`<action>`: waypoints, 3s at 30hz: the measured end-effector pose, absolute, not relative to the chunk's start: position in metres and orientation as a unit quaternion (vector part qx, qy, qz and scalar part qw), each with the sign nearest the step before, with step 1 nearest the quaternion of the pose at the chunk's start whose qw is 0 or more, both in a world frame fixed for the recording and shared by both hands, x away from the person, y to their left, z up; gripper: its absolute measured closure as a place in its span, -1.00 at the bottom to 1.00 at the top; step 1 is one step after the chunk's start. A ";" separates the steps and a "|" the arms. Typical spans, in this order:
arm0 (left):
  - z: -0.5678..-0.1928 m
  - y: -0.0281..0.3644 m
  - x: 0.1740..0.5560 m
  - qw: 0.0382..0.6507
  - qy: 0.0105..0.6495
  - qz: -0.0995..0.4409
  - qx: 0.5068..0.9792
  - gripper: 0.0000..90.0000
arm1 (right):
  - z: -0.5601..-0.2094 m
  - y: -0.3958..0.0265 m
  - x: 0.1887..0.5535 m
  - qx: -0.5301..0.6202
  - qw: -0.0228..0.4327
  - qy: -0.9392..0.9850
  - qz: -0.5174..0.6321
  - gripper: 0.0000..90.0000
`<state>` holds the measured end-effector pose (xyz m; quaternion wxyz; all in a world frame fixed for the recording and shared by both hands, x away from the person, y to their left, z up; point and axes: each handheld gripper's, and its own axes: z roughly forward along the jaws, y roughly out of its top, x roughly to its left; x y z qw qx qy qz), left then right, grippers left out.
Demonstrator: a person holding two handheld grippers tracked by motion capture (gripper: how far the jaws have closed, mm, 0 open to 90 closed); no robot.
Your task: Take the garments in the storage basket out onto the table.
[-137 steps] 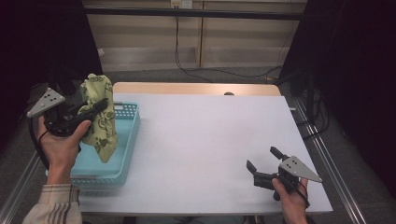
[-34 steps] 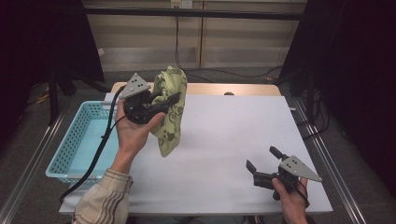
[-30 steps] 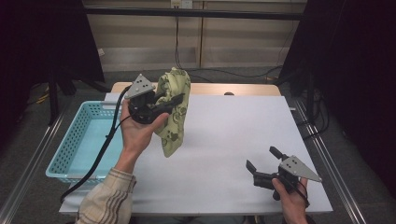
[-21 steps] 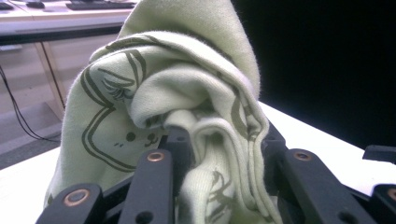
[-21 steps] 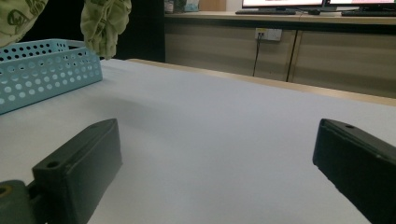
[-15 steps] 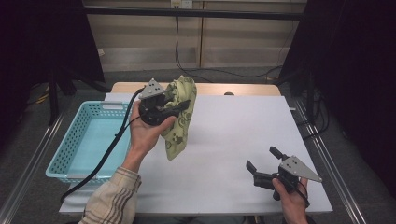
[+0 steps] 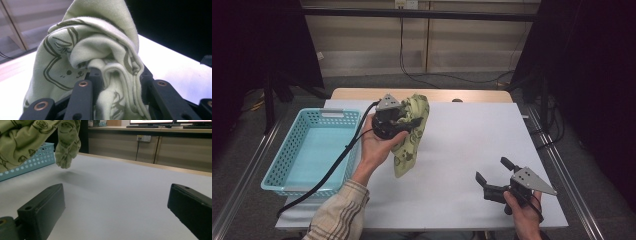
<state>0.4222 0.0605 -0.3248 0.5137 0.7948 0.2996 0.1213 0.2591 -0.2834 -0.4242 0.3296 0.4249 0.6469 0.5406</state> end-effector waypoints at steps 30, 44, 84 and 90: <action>-0.385 0.033 0.428 0.442 0.300 0.088 0.841 0.47 | -0.424 -0.284 0.258 0.424 0.331 0.647 0.540 -0.99; -0.412 0.022 0.427 0.423 0.299 0.063 0.853 0.42 | -0.424 -0.284 0.258 0.424 0.330 0.648 0.540 -0.99; -0.421 0.026 0.418 0.421 0.294 0.087 0.854 -0.86 | -0.425 -0.276 0.262 0.410 0.327 0.659 0.539 -0.99; -0.413 0.041 0.410 0.444 0.277 0.099 0.846 -0.88 | -0.426 -0.271 0.265 0.409 0.322 0.662 0.539 -0.99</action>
